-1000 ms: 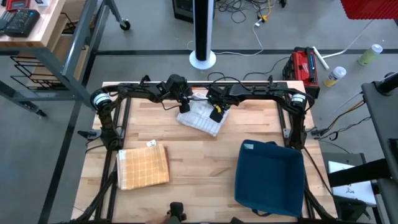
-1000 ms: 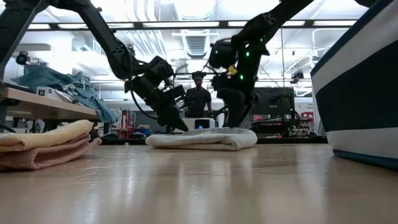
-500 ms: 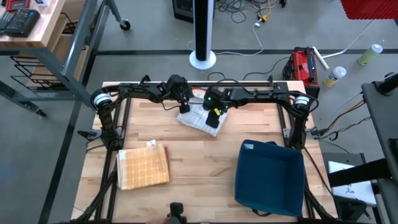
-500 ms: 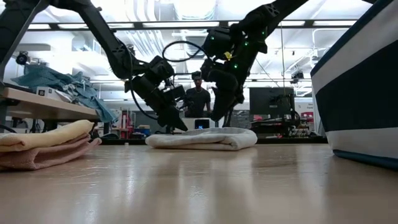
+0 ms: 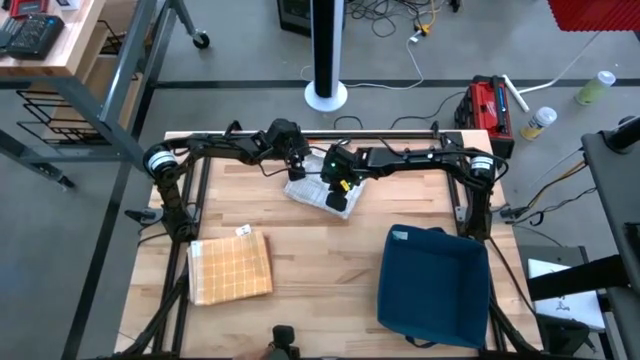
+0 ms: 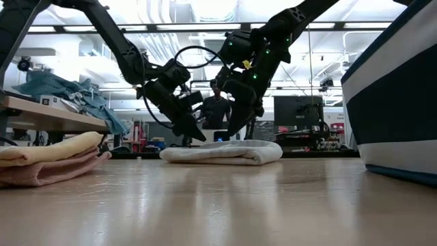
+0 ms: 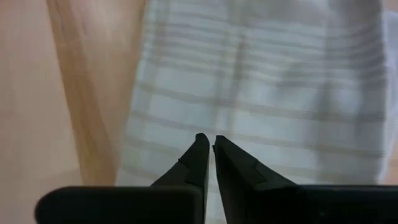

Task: Fold towel
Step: Fold the white towel

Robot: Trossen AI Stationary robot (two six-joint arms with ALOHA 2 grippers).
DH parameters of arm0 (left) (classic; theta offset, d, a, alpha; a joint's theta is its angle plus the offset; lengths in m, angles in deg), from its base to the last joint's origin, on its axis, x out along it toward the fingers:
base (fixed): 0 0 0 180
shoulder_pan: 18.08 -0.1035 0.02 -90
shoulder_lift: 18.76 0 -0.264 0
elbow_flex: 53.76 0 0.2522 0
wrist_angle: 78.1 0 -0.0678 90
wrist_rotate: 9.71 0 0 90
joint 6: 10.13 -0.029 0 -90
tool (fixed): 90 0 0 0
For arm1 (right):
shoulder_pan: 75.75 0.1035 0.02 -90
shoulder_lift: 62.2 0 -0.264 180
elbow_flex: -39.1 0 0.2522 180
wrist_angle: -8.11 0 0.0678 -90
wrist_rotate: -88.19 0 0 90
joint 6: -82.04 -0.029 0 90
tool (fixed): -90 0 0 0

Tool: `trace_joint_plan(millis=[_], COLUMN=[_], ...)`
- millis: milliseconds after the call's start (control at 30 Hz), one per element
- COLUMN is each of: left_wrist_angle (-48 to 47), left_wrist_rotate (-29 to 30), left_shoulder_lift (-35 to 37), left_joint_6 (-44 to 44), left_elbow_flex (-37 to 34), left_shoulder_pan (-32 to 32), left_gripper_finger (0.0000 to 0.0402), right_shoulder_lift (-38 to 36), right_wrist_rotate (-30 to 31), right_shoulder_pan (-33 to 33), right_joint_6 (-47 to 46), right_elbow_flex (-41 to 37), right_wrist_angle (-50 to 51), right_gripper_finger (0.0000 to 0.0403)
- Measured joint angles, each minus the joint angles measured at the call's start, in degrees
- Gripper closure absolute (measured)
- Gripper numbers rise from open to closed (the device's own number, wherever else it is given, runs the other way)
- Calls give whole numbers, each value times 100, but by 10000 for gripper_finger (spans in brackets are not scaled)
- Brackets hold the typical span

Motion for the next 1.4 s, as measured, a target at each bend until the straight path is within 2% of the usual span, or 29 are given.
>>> trace_joint_plan(millis=[100,367,533,733,1167,1267,1400], left_wrist_angle=[-99,-102,-20,44,19,13,-320], left_wrist_rotate=[-11,-147,-146,-145,-145,-146,-36], left_shoulder_lift=[-2,-11,-100,-157,-157,-157,-76], left_joint_6=[-38,-38,-15,-17,7,73,377], left_elbow_flex=[0,0,-2,-2,-2,-2,121], left_shoulder_pan=[0,-4,-9,-7,18,20,22], left_gripper_finger=[374,272,244,267,395,396,358], right_shoulder_lift=[0,-2,-2,-2,-2,-2,-6], right_wrist_rotate=[12,3,0,-24,-60,-64,-63], right_shoulder_pan=[-9,-1,2,12,250,279,277], right_joint_6=[-1,-2,-2,-2,-44,-44,-44], right_elbow_flex=[0,0,0,-2,-2,-2,-2], right_wrist_angle=[-4,-2,-7,-7,23,40,128], right_gripper_finger=[388,390,390,389,389,389,389])
